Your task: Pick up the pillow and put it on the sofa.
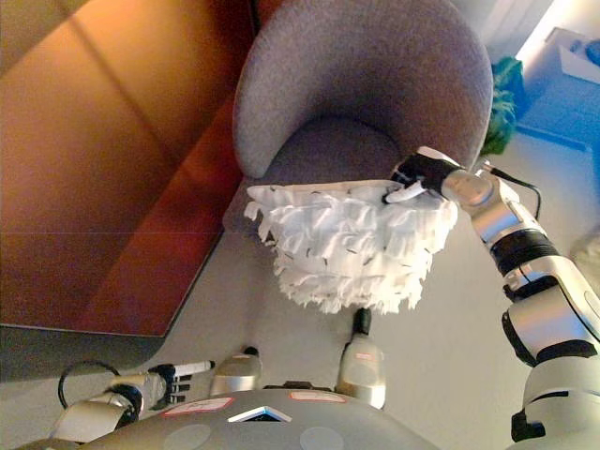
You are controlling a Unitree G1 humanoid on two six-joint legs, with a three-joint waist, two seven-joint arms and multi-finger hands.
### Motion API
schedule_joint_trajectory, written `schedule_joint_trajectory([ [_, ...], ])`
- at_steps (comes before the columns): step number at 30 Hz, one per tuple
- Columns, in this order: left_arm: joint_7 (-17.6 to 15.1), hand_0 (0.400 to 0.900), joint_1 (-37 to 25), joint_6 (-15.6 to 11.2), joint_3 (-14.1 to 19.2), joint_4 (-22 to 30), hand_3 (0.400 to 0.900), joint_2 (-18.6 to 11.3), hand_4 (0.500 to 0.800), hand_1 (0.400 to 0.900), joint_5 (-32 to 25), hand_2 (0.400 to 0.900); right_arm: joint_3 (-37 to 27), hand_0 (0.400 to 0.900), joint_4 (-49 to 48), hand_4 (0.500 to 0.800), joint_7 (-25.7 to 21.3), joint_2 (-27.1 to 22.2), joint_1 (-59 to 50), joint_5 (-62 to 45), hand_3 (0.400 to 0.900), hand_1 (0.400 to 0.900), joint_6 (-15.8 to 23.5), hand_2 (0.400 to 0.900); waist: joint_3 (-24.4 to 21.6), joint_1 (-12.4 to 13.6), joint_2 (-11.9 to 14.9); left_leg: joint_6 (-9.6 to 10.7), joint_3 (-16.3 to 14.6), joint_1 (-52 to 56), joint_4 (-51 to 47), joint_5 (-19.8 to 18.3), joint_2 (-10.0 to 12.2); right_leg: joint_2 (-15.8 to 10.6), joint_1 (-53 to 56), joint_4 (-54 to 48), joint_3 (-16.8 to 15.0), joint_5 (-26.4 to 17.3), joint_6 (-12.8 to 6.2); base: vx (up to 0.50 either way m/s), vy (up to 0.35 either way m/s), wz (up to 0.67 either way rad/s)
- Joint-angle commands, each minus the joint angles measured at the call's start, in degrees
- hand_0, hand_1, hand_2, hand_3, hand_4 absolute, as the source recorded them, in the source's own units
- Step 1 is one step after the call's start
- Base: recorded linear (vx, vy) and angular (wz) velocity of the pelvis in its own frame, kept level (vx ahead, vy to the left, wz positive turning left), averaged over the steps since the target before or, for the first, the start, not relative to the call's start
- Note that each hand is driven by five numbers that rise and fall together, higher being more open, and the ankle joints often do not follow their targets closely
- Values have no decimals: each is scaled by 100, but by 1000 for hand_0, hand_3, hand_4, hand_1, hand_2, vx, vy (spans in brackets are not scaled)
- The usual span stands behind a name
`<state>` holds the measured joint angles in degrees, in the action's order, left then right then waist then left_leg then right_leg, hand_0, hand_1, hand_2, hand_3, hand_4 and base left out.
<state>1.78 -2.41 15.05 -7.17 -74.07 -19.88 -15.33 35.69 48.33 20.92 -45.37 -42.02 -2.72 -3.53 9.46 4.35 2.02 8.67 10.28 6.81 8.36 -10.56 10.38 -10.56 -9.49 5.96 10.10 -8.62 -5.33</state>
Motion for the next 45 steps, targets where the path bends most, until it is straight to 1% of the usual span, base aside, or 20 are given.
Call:
schedule_joint_trajectory([
  [1,-219,900,243,-255,-134,-42,900,-519,800,900,175,900,-456,400,258,500,-188,-418,-1834,-378,400,400,271,400,-417,205,465,-448,-248,369,364,26,-484,-224,18,-229,-181,-148,-486,362,-196,19],
  [2,-194,900,319,-311,-140,-64,900,-455,800,900,219,900,-354,400,311,500,-96,-416,-1897,-351,400,400,244,400,-491,189,425,-267,-301,366,500,518,-290,-117,78,-175,-158,21,-340,308,-180,14],
  [3,-221,900,339,-337,-141,-72,900,-424,800,900,176,900,-303,400,335,500,-52,-418,-1935,-343,400,400,224,400,-510,183,416,-219,-332,341,578,665,-232,-101,114,-188,-143,60,-299,305,-199,7],
  [5,-384,900,453,-422,-96,-83,900,-301,800,900,-144,900,-148,400,559,500,-42,-328,-1995,-187,400,400,371,400,-529,213,418,-206,-560,66,1171,1120,-111,-10,345,-230,-60,263,-87,363,-294,9],
  [6,-413,900,460,-338,-107,-17,900,-280,800,900,-175,900,-143,400,520,500,-140,-330,-1978,-203,400,400,263,400,-494,260,473,-253,-676,-277,1416,1233,-110,25,546,-282,-22,340,9,397,-326,24],
  [9,-393,900,409,-168,-203,-25,900,-196,800,900,10,900,-144,400,735,500,-294,-366,-2053,-185,400,400,66,400,-414,437,439,-363,-941,-839,979,1165,-360,136,984,-474,191,527,35,328,-183,25],
  [11,-351,900,456,-181,-191,2,900,-140,800,900,108,900,-181,400,876,500,-353,-459,-2118,-145,400,400,-95,400,-304,664,279,-249,-1020,-1356,253,1443,-660,303,1313,-705,271,632,12,291,-73,0],
  [13,-372,900,540,-257,-234,-11,900,-117,800,900,90,900,-312,400,928,500,-393,-547,-2123,-148,400,400,-240,400,-158,891,161,-111,-676,-2073,388,1909,-857,407,1499,-705,204,787,71,235,-69,-20],
  [16,-420,900,590,-258,-208,-18,900,-134,800,900,16,900,-278,400,1185,500,-190,-689,-2348,-243,400,400,-280,400,-178,916,107,-184,-615,-1834,177,1650,-916,393,1502,-751,240,855,102,193,-5,-3],
  [18,-515,900,562,-227,-171,-99,900,-201,800,900,-19,900,-307,400,1542,500,36,-758,-2492,-320,400,400,-119,400,-286,893,42,-217,-665,-1500,-350,1511,-801,397,1485,-710,321,942,142,271,-29,18],
  [20,-617,900,516,-204,-182,-137,900,-229,800,900,-40,900,-310,400,1663,500,-122,-821,-2574,-417,400,400,17,400,-354,893,-24,-178,-623,-1407,-484,1530,-739,431,1462,-686,351,1000,178,239,-69,30],
  [21,-638,900,448,-180,-165,-143,900,-234,800,900,-21,900,-379,900,1761,800,-140,-769,-2615,-296,900,900,-244,900,-357,908,-62,-160,-583,-1429,-493,1505,-726,432,1389,-618,378,1045,198,75,-73,30],
  [22,-670,900,374,-152,-203,-141,900,-231,800,900,-23,900,-372,900,1826,800,-29,-742,-2694,-365,900,900,-377,900,-348,923,-100,-145,-568,-1477,-503,1499,-710,432,1294,-574,392,1061,214,-40,-99,34],
  [25,-638,900,100,-147,-325,-128,900,-267,800,900,-202,900,-231,900,1870,800,-235,-693,-2964,-428,900,900,-678,900,-103,962,-197,-114,-460,-1738,-471,1527,-698,453,946,-462,432,1071,262,-189,-112,16],
  [27,-668,900,11,-211,-371,-109,900,-274,800,900,-302,900,-91,900,1966,800,-381,-748,-3159,-520,900,900,-635,900,78,976,-245,-115,-409,-1865,-466,1547,-678,471,759,-405,442,1069,276,-207,-113,4],
  [30,-691,900,108,-274,-353,-63,900,-277,800,900,-328,900,-20,900,1921,800,-325,-893,-3249,-398,900,900,-686,900,175,984,-252,-93,-401,-1879,-478,1560,-632,502,736,-411,467,1066,288,-53,-80,1],
  [34,-671,900,214,-326,-329,-8,900,-314,800,900,-281,900,8,900,2022,800,-187,-994,-3307,-344,900,900,-661,900,173,1023,-214,-84,-398,-1839,-453,1527,-595,541,847,-450,496,1096,300,42,-65,-3],
  [38,-495,900,227,-295,-342,37,900,-367,800,900,-167,900,1,900,2051,800,-168,-1048,-3283,-361,900,900,-692,900,98,1048,-170,-69,-375,-1766,-447,1494,-576,574,980,-476,519,1139,308,75,-43,0],
  [42,-302,900,261,-227,-358,30,900,-364,800,900,-119,900,-82,900,2077,800,-442,-1113,-3214,-494,900,900,-836,900,-15,1028,-120,-85,-395,-1632,-478,1442,-574,587,1100,-543,497,1144,295,46,4,-4],
  [45,-205,900,320,-347,-289,-54,900,-326,800,900,-86,900,-289,900,2046,800,-695,-1203,-3061,-792,900,900,-919,900,-115,946,-88,-100,-452,-1477,-549,1396,-577,576,1168,-592,440,1134,263,5,50,-9],
])
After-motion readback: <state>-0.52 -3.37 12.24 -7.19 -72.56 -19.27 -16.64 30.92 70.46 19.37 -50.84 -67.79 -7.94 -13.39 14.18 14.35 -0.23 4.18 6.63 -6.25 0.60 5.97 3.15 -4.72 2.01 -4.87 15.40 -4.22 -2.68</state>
